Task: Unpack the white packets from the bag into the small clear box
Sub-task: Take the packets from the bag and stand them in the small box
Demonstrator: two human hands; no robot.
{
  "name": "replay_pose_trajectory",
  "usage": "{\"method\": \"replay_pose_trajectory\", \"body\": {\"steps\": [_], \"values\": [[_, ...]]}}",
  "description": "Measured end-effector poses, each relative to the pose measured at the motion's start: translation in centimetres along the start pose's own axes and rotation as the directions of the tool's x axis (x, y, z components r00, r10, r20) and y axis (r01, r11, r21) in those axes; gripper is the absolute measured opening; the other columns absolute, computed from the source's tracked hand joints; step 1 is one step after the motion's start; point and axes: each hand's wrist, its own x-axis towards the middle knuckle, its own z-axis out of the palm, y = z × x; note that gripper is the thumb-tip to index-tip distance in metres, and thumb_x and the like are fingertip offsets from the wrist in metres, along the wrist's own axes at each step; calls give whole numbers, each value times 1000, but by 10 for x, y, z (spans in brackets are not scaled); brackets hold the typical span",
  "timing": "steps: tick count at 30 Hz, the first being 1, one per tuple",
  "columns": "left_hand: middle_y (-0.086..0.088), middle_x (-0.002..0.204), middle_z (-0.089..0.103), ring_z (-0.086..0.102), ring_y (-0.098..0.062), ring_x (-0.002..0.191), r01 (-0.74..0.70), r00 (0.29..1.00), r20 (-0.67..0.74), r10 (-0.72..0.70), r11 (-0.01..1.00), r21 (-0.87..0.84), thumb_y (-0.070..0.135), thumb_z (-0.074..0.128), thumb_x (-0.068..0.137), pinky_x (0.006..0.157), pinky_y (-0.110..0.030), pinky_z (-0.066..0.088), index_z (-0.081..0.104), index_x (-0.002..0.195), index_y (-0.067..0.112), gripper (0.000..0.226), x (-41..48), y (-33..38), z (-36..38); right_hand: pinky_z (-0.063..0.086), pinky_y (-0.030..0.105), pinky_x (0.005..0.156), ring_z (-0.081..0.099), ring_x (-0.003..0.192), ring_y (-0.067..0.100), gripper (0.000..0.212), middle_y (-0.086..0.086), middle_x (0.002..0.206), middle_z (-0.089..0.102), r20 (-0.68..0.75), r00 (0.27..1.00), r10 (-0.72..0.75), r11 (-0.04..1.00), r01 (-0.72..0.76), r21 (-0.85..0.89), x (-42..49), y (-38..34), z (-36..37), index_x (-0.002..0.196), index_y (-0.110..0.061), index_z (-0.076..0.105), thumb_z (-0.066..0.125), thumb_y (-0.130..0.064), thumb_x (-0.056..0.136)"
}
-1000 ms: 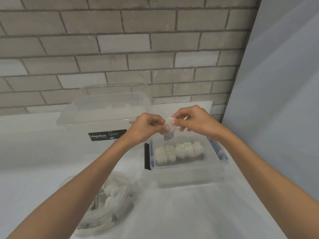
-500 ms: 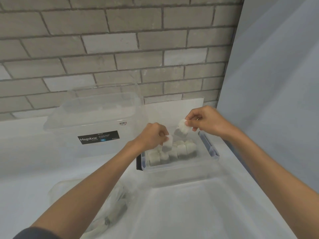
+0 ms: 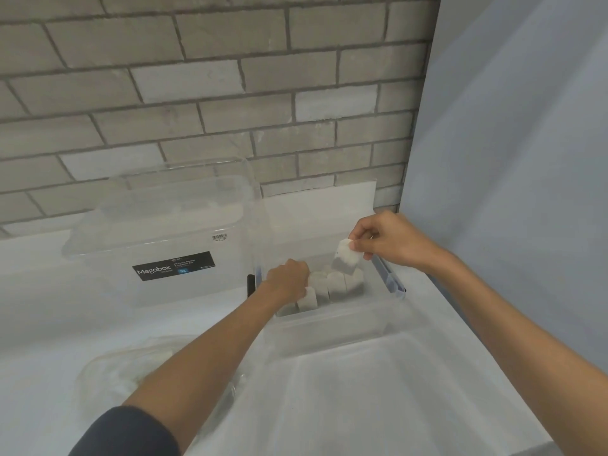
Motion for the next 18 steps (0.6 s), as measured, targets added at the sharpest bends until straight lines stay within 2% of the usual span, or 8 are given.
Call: {"method": "replay_pose_trajectory", "body": {"steps": [7, 11, 15, 18], "values": [[-11, 113, 60, 63, -29, 102, 68, 995, -83, -53, 979, 190, 9, 55, 93, 84, -34, 50, 57, 114, 7, 22, 3, 1, 9, 45, 17, 65, 63, 54, -1, 4, 1, 70, 71, 45, 999, 8, 1000, -7, -12, 2, 0, 4, 84, -13, 71, 70, -16, 85], [-10, 113, 58, 63, -27, 101, 69, 994, -96, -48, 970, 232, 10, 55, 94, 84, -33, 49, 54, 118, 6, 25, 2, 1, 11, 45, 16, 66, 66, 60, 6, 2, 1, 71, 71, 55, 998, 0, 1000, 1, -27, 4, -4, 5, 87, -15, 71, 69, -15, 86], [-10, 116, 57, 62, -28, 103, 58, 995, -89, -41, 979, 194, 9, 55, 93, 84, -33, 48, 54, 118, 7, 25, 0, 1, 9, 47, 16, 67, 70, 68, 12, 5, -2, 68, 69, 74, 997, -9, 999, 12, -41, 7, -8, 5, 89, -16, 70, 67, -13, 87], [-11, 116, 56, 61, -29, 102, 41, 995, -96, -32, 995, 93, 11, 56, 92, 78, -32, 46, 54, 118, 9, 27, -2, -1, 0, 46, 15, 65, 69, 69, 13, 8, -5, 65, 68, 104, 994, -15, 999, 19, -44, 12, -10, 6, 88, -16, 71, 66, -11, 88]]}}
